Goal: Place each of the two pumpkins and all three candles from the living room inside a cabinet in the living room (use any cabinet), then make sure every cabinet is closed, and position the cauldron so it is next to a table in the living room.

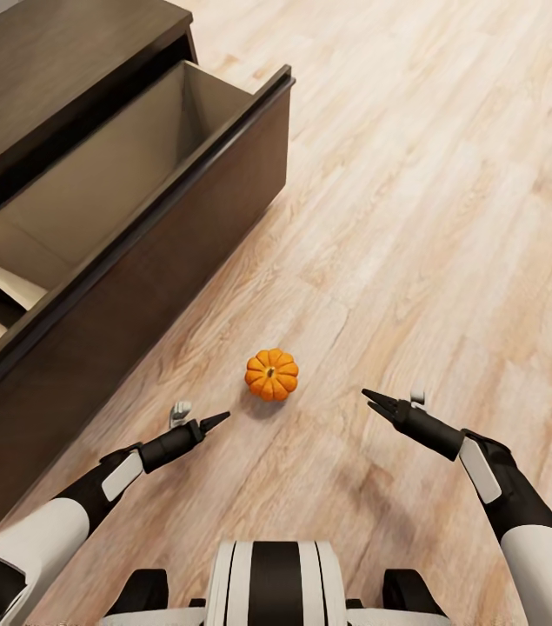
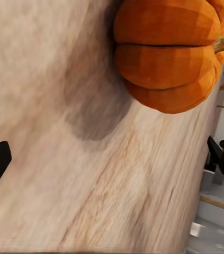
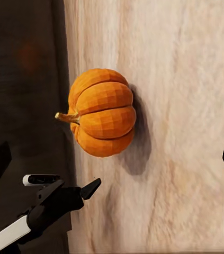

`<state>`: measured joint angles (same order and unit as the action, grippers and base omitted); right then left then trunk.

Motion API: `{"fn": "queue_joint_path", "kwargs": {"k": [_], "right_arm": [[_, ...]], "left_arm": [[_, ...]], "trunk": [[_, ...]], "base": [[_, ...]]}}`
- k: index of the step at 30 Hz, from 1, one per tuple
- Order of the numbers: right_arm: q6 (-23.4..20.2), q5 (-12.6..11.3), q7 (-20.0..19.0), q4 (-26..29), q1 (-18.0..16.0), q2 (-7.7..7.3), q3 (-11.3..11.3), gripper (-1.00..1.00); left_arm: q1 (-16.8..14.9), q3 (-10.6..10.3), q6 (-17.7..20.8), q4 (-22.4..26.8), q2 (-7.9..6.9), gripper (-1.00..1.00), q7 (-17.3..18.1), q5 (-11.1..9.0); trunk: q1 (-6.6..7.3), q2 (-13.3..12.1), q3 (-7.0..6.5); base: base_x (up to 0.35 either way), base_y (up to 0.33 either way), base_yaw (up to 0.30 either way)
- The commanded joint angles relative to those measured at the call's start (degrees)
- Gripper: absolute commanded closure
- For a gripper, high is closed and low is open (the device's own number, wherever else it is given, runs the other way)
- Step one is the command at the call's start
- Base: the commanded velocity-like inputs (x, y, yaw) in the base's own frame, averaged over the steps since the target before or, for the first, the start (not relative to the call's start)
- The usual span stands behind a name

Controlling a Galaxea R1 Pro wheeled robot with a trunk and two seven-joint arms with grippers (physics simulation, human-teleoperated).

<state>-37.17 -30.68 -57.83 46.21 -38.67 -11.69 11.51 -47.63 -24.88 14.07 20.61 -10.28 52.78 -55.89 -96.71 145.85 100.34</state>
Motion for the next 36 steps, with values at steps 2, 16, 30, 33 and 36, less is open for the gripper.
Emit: {"fn": "queue_joint_path", "kwargs": {"k": [2, 16, 30, 33, 36], "right_arm": [[-0.01, 0.03, -0.02, 0.06, 0.0, -0.04, 0.0, -1.0], [-0.13, 0.04, -14.45, 2.67, 0.0, -0.78, -0.02, -1.0], [-0.2, -0.18, -16.17, 8.15, 0.0, -0.85, -0.26, -1.0], [-0.31, -0.03, -15.9, 10.56, 0.0, -0.95, -0.2, -1.0], [-0.34, -0.02, -15.78, 12.27, 0.0, -0.96, -0.12, -1.0]], "left_arm": [[0.0, 0.01, 0.0, 0.1, -0.06, -1.0, 0.36, -0.01], [-0.09, 0.01, -0.01, 2.45, -0.53, -1.0, 2.4, 0.0], [-0.09, -0.05, -0.01, 3.78, -0.62, -1.0, 4.55, 0.07], [-0.09, 0.0, 0.0, 3.89, -0.62, -1.0, 4.89, 0.08], [-0.09, -0.04, -0.01, 4.04, -0.62, -1.0, 4.95, 0.08]], "trunk": [[-0.05, 0.03, 0.45], [-0.41, 0.22, 3.55], [-0.77, 0.4, 4.66], [-0.85, 0.44, 4.66], [-0.92, 0.48, 4.66]], "base": [[0.0, 0.0, 0.0], [0.0, 0.0, 0.0], [0.0, 0.0, 0.0], [0.0, 0.0, 0.0], [0.0, 0.0, 0.0]]}}
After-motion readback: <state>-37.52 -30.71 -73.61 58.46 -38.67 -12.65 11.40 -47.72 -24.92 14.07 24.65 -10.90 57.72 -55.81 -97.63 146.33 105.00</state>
